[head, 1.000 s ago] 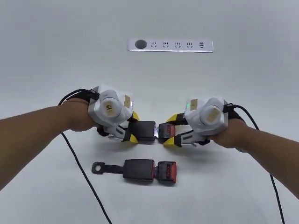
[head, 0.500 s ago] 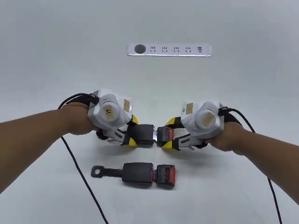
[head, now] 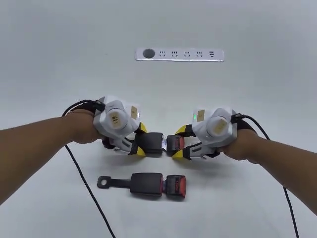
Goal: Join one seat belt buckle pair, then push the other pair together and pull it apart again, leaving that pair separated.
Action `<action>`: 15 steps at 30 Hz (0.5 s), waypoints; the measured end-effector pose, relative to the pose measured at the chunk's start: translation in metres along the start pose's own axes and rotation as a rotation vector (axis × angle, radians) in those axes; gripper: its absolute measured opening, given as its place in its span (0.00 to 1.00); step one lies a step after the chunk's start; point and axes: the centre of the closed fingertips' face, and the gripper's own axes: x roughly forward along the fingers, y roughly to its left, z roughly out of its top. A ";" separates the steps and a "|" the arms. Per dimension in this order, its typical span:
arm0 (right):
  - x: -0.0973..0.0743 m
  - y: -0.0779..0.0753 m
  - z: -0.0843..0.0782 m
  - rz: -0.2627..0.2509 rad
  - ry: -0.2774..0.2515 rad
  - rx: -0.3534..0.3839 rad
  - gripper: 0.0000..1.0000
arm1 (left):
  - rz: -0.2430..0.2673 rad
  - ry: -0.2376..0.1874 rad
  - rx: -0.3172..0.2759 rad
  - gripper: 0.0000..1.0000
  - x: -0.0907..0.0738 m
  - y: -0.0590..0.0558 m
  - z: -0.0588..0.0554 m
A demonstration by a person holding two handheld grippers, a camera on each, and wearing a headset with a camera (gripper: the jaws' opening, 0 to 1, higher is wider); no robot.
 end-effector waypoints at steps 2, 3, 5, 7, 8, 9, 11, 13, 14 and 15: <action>0.000 -0.001 -0.001 0.000 -0.001 0.002 0.34 | 0.001 -0.001 0.000 0.33 0.000 0.000 0.000; 0.000 0.000 -0.001 -0.001 -0.002 0.001 0.34 | 0.000 -0.002 -0.001 0.33 0.000 -0.001 0.001; 0.000 0.000 -0.001 0.000 0.000 -0.001 0.34 | 0.000 -0.005 -0.001 0.33 -0.001 -0.001 0.001; -0.002 -0.001 -0.005 0.005 0.010 -0.010 0.34 | -0.003 -0.002 0.001 0.33 -0.001 0.000 -0.002; -0.005 -0.002 -0.008 0.008 0.009 -0.011 0.34 | -0.004 -0.003 0.000 0.33 -0.002 0.000 -0.003; -0.007 -0.002 -0.011 0.009 0.011 -0.010 0.34 | -0.003 -0.005 -0.005 0.33 -0.003 0.001 -0.005; -0.008 -0.001 -0.011 0.009 -0.001 0.000 0.34 | -0.001 -0.011 -0.007 0.33 -0.003 0.001 -0.003; -0.007 -0.001 -0.009 0.009 0.004 -0.006 0.34 | -0.003 -0.005 -0.003 0.33 -0.003 0.001 -0.002; -0.007 -0.002 -0.009 0.009 0.001 -0.003 0.34 | -0.003 -0.004 -0.003 0.33 -0.003 0.001 -0.003; -0.008 -0.002 -0.009 0.009 -0.003 -0.001 0.34 | -0.003 -0.005 -0.005 0.33 -0.004 0.001 -0.003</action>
